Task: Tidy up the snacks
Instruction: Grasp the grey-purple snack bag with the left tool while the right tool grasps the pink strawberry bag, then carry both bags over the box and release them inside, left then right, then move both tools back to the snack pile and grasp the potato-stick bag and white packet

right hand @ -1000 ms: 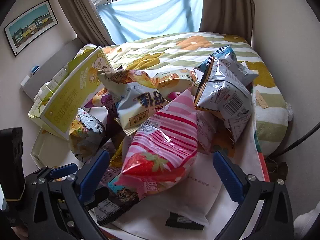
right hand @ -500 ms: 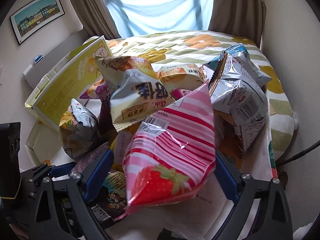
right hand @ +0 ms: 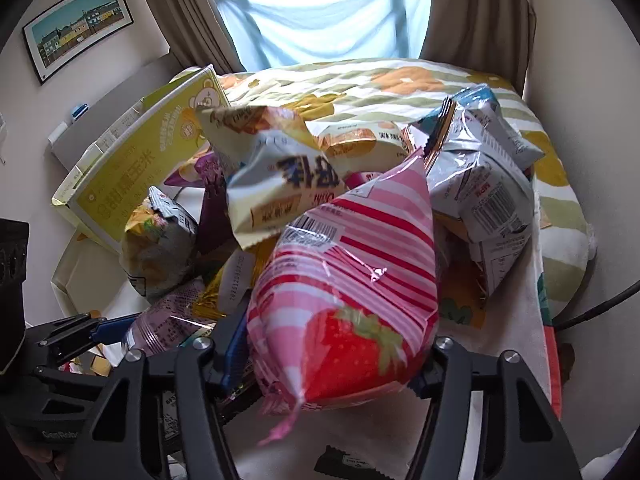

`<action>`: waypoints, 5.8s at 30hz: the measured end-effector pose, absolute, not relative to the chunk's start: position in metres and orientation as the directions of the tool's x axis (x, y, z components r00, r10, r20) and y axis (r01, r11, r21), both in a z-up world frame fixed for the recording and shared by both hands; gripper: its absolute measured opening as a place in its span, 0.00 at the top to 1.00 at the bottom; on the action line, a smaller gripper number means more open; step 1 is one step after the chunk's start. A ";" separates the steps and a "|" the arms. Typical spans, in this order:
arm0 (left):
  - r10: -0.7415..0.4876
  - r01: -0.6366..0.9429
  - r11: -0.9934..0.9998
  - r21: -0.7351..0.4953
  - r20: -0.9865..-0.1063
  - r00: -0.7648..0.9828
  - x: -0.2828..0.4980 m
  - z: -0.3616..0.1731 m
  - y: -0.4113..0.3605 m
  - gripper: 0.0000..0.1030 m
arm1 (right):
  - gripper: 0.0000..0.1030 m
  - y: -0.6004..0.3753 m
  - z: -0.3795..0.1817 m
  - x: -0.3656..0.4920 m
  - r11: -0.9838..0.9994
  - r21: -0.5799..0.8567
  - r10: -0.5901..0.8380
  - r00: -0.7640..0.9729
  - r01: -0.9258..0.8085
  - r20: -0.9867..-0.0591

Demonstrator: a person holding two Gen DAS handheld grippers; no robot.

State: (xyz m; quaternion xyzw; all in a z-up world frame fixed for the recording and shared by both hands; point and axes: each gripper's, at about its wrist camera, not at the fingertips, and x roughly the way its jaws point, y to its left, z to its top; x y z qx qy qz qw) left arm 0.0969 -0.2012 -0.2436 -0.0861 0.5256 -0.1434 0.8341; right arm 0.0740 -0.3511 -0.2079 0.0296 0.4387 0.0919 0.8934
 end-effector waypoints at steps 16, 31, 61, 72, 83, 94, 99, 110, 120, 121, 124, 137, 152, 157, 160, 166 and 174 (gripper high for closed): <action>-0.383 0.219 0.924 -0.314 -0.772 0.508 0.075 -0.154 -0.197 0.40 | 0.47 -0.349 -0.123 0.042 0.992 0.024 0.104 0.679 -0.126 -0.727; -0.306 0.186 0.951 -0.248 -0.648 0.698 0.128 -0.059 -0.098 0.40 | 0.47 -0.265 -0.044 0.084 0.979 -0.028 0.140 0.760 -0.203 -0.635; -0.238 0.288 0.954 -0.084 -0.797 0.556 0.251 -0.128 0.115 0.32 | 0.47 -0.034 -0.119 0.215 0.986 0.025 0.116 0.578 -0.164 -0.808; -0.108 0.239 0.970 0.049 -0.792 0.601 0.242 -0.122 0.127 0.04 | 0.47 -0.033 -0.123 0.216 0.985 0.023 0.120 0.574 -0.173 -0.810; -0.088 0.128 0.992 -0.009 -0.776 0.624 0.231 -0.109 0.146 0.04 | 0.46 -0.030 -0.129 0.221 0.981 0.002 0.110 0.546 -0.194 -0.830; -0.071 0.085 0.996 -0.021 -0.771 0.633 0.220 -0.107 0.154 0.04 | 0.00 -0.032 -0.131 0.214 0.981 0.010 0.118 0.566 -0.192 -0.816; -0.065 0.069 0.997 -0.028 -0.774 0.630 0.215 -0.107 0.156 0.04 | 0.00 -0.030 -0.129 0.208 0.980 0.004 0.119 0.574 -0.197 -0.810; -0.094 0.107 0.994 -0.031 -0.755 0.649 0.197 -0.094 0.155 0.04 | 0.00 -0.031 -0.106 0.184 0.985 -0.003 0.107 0.631 -0.170 -0.769; -0.146 0.169 0.985 -0.044 -0.740 0.657 0.184 -0.079 0.144 0.04 | 0.00 -0.037 -0.074 0.153 0.990 -0.039 0.065 0.687 -0.134 -0.723; -0.146 0.173 0.984 -0.039 -0.735 0.662 0.182 -0.077 0.141 0.04 | 0.00 -0.038 -0.072 0.150 0.991 -0.034 0.066 0.691 -0.130 -0.720; -0.156 0.182 0.982 -0.043 -0.724 0.671 0.177 -0.070 0.128 0.04 | 0.00 -0.051 -0.066 0.139 0.993 -0.020 0.070 0.702 -0.119 -0.708; -0.261 0.273 0.957 -0.100 -0.709 0.655 0.170 -0.054 -0.014 0.04 | 0.00 -0.185 -0.046 0.076 0.998 -0.053 -0.060 0.730 0.033 -0.681; -0.323 0.401 0.908 -0.120 -0.811 0.488 0.197 -0.114 -0.218 0.04 | 0.00 -0.335 -0.101 0.036 0.990 -0.003 -0.092 0.623 0.143 -0.777; -0.312 0.459 0.883 -0.100 -0.856 0.413 0.219 -0.150 -0.257 0.04 | 0.00 -0.357 -0.136 0.032 0.977 0.060 -0.070 0.576 0.204 -0.814; -0.307 0.488 0.867 -0.097 -0.876 0.372 0.232 -0.169 -0.272 0.04 | 0.00 -0.368 -0.155 0.034 0.966 0.087 -0.065 0.553 0.245 -0.830; -0.283 0.526 0.846 -0.086 -0.909 0.306 0.250 -0.202 -0.289 0.04 | 0.00 -0.372 -0.185 0.043 0.951 0.103 -0.065 0.513 0.292 -0.856; -0.272 0.573 0.815 -0.085 -0.929 0.249 0.259 -0.230 -0.302 0.04 | 0.00 -0.373 -0.211 0.053 0.946 0.080 -0.085 0.479 0.313 -0.874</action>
